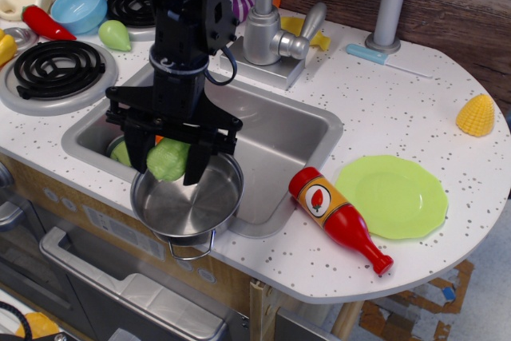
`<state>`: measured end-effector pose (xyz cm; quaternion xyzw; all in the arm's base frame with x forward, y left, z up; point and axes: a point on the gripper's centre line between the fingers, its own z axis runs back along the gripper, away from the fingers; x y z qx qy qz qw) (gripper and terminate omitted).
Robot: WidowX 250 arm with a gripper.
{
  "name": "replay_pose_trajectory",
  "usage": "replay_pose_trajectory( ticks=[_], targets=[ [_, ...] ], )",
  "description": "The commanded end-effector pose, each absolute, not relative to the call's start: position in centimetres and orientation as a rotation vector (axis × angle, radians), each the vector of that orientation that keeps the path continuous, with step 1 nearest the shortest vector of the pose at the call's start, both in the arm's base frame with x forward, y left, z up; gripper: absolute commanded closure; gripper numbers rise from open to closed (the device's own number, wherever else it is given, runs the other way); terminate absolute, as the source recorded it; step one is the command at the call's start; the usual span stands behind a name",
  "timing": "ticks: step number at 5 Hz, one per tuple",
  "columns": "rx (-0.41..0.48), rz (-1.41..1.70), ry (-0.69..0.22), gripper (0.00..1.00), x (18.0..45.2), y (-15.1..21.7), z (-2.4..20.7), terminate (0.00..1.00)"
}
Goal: Put broccoli in pot or pan
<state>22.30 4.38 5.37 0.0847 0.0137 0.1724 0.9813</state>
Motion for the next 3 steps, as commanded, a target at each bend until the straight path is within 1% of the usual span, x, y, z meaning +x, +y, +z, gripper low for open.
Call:
replay_pose_trajectory(
  ticks=[1, 2, 3],
  targets=[
    [0.166, 0.333, -0.028, 0.00, 22.79, 4.92, 6.38, 0.00],
    [0.166, 0.333, -0.028, 0.00, 22.79, 4.92, 6.38, 0.00],
    [0.166, 0.333, -0.028, 0.00, 22.79, 4.92, 6.38, 1.00]
  ],
)
